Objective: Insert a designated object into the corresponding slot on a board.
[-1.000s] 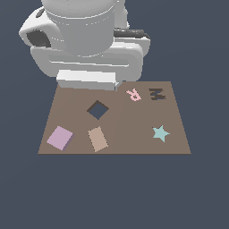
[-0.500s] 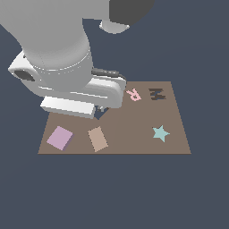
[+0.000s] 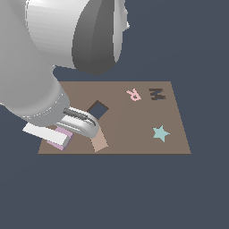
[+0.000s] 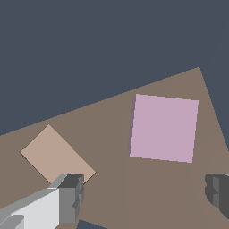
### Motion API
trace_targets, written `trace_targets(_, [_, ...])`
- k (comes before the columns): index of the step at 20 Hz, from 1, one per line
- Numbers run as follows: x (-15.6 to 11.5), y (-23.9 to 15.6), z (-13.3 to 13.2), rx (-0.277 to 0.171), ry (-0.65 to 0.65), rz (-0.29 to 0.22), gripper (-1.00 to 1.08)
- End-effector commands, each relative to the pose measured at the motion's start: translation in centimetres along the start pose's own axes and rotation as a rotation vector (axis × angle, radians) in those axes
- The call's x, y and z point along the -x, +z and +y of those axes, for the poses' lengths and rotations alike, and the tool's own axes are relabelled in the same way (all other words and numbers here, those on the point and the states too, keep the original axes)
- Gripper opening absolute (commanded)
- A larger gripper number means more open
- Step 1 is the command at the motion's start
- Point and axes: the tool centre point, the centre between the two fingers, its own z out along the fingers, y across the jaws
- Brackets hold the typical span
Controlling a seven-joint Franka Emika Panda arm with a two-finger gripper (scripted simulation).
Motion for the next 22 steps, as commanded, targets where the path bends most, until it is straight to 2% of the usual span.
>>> trace_targets(1, [-1.0, 1.0, 0.8, -0.002, 0.031, 0.001, 1.00])
trace_targets(10, [-2.9, 2.9, 2.5, -0.006, 0.091, 0.000, 1.00])
trace_targets(22, [-3.2, 4.4, 2.7, -0.006, 0.100, 0.000, 1.00])
